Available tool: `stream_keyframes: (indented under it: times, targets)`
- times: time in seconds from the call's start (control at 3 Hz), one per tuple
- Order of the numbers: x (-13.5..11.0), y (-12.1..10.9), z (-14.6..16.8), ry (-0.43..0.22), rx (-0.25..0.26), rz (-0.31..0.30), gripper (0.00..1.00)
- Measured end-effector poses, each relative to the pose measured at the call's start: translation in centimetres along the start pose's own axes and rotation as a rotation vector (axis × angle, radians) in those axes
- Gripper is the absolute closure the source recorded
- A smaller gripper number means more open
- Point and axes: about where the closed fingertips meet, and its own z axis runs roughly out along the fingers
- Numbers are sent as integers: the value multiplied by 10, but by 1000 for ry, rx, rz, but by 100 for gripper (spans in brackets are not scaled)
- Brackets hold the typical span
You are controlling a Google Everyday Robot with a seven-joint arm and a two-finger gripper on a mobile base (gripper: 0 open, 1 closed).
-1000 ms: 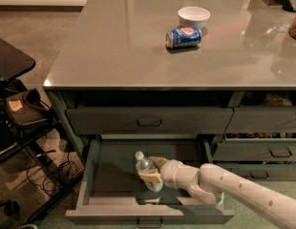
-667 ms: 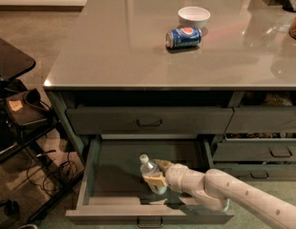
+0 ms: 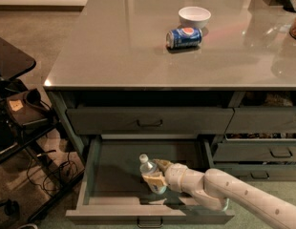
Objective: Place blue plastic bottle into middle drawer
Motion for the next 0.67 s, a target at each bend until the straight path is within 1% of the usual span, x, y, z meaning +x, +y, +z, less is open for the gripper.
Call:
stream_keyframes:
  times: [0.67]
  targets:
    - [0,0,0,0,0,0,12]
